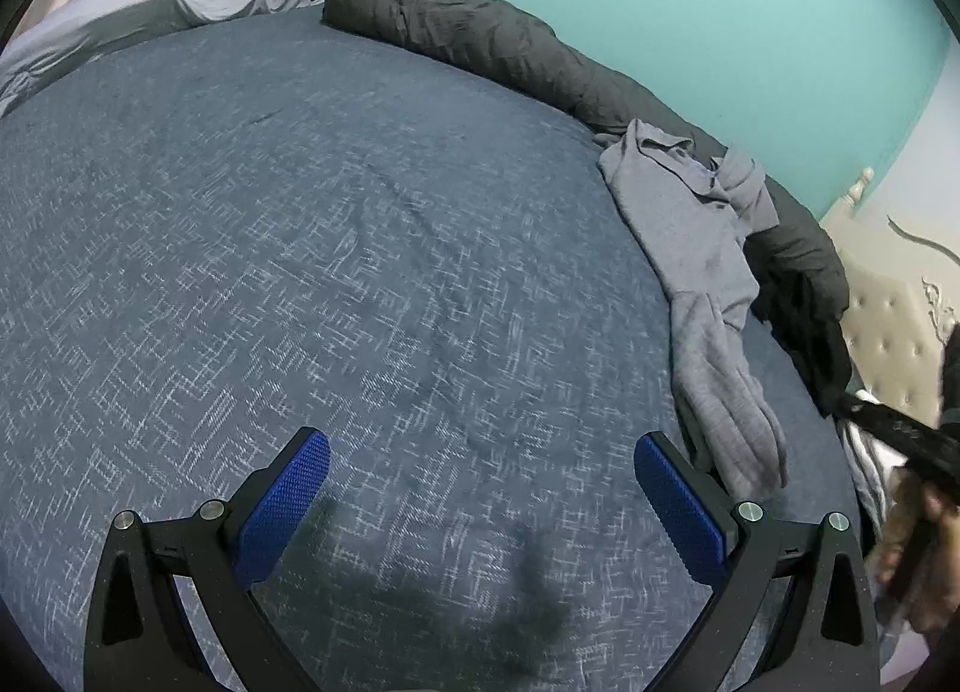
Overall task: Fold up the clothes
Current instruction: 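Pull the grey sweatshirt with the right tool across the bed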
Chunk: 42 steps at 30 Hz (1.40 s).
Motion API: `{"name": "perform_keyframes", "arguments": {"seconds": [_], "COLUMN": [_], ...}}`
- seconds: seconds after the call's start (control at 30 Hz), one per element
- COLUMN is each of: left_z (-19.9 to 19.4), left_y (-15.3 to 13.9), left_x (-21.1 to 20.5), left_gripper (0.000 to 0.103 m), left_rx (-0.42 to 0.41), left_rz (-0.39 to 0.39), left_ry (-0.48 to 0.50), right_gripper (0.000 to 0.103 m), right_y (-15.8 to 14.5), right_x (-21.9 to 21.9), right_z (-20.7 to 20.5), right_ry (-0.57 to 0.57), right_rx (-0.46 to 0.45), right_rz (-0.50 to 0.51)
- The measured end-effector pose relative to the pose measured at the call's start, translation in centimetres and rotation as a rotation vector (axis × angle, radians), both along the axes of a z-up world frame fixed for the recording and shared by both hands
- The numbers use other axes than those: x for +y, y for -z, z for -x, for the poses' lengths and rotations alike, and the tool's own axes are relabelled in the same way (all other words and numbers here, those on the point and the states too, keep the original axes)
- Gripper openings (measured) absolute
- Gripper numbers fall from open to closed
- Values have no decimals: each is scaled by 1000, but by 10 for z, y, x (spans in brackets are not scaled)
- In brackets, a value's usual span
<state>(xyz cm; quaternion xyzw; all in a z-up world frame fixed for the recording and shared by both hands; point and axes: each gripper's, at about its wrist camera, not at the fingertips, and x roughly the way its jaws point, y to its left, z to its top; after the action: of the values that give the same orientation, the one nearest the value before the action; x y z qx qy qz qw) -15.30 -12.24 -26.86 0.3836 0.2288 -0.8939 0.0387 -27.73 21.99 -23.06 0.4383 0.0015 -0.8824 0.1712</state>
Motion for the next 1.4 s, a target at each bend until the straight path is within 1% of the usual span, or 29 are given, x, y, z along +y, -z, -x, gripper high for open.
{"name": "perform_keyframes", "arguments": {"seconds": [0.03,0.07,0.1,0.13,0.27,0.37,0.4,0.43,0.47,0.5,0.53,0.57,0.6,0.63,0.77,0.87,1.0,1.07,1.13,1.2,1.27,1.4], "left_z": [2,4,6,7,14,15,14,12,11,9,8,6,5,4,-2,-7,-17,-25,-31,-37,-44,-62], "left_y": [2,3,7,10,16,16,14,13,12,10,9,7,6,4,-1,-8,-39,-57,-76,-95,-118,-146], "left_x": [0,1,2,3,11,13,12,12,11,10,9,9,8,7,4,2,1,2,3,4,4,3], "left_gripper": [103,103,103,103,103,103,103,103,103,103,103,103,103,103,103,103,103,103,103,103,103,103], "left_rx": [-2,-5,-10,-15,-26,-23,-19,-15,-11,-7,-3,1,4,8,24,37,76,103,128,149,172,206], "left_rz": [4,7,5,4,31,37,39,41,43,45,47,49,51,53,61,61,60,73,87,101,115,129], "left_ry": [2,4,12,20,45,50,48,45,43,41,38,36,34,31,22,14,25,33,40,43,46,53], "right_gripper": [39,50,65,66,69,69,69,63,54,26,15,12,6,5,4,4,4,4,4,4,4,4], "right_y": [8,18,23,29,47,61,66,71,77,80,80,80,77,74,43,0,-62,-96,-132,-160,-187,-239], "right_x": [6,9,11,12,-2,-19,-25,-30,-35,-40,-45,-49,-49,-50,-44,-33,-15,-3,0,4,0,-7], "right_z": [4,11,16,21,45,57,59,62,64,63,60,56,52,48,32,14,-8,-18,-28,-41,-56,-77], "right_ry": [21,50,60,69,62,18,-11,-41,-70,-99,-112,-125,-135,-144,-170,-177,-171,-168,-179,-190,-199,-217], "right_rx": [-15,-29,-38,-46,-67,-87,-106,-124,-143,-157,-154,-152,-145,-138,-74,-3,95,145,201,243,279,348], "right_rz": [15,32,47,62,61,50,55,59,63,64,50,36,44,51,89,126,175,201,222,237,253,289]}}
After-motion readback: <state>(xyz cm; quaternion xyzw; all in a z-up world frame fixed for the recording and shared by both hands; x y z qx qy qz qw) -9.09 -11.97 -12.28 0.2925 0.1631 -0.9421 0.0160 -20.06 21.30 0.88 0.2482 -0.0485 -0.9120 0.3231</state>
